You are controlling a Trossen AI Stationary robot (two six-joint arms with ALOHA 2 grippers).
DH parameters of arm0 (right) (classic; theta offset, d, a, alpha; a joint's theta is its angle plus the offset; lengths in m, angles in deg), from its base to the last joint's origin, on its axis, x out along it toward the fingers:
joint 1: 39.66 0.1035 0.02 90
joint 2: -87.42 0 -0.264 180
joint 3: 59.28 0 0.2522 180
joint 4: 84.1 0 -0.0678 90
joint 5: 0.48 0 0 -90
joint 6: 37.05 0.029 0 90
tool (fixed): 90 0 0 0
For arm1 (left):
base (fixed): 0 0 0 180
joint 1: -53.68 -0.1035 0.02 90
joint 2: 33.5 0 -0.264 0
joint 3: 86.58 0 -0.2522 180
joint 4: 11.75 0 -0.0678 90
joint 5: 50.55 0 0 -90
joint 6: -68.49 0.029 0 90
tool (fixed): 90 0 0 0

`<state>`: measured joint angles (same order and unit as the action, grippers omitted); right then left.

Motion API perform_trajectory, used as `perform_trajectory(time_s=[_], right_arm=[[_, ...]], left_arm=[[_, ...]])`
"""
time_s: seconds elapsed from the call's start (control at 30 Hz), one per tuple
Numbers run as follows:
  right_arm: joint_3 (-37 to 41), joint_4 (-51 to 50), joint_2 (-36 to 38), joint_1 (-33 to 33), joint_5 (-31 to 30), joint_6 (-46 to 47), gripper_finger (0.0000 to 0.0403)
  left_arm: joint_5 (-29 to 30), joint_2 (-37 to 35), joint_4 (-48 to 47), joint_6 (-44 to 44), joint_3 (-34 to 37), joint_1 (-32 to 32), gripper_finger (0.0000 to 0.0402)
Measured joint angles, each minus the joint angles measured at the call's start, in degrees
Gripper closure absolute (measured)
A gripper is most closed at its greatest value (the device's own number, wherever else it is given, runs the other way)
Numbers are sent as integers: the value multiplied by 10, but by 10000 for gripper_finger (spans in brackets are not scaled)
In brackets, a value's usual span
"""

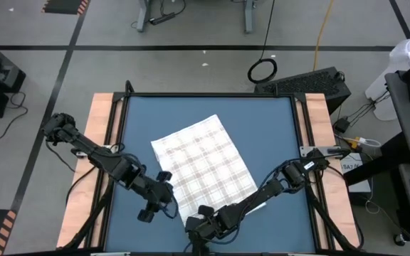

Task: Roll towel
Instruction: Fold the white towel

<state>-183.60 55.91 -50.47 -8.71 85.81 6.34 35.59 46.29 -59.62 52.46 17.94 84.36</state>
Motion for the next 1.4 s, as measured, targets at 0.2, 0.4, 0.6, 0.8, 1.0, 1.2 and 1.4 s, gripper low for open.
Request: perform_trajectory(time_s=[0.2,0.4,0.6,0.8,1.0,1.2,1.4], right_arm=[[0,5,23,-11,40,37,399],[0,5,48,-22,46,37,399],[0,24,61,-38,96,53,399],[-1,64,62,-53,157,83,399],[-1,66,62,-55,158,100,399],[-1,66,62,-57,157,114,399],[-1,67,62,-63,157,121,399]], left_arm=[[31,0,125,1,42,46,184],[83,1,211,-1,114,108,137],[186,17,316,42,132,153,130],[193,80,403,75,132,161,130],[177,128,411,41,132,169,137],[206,159,436,46,132,171,168],[250,174,458,76,132,170,203]])
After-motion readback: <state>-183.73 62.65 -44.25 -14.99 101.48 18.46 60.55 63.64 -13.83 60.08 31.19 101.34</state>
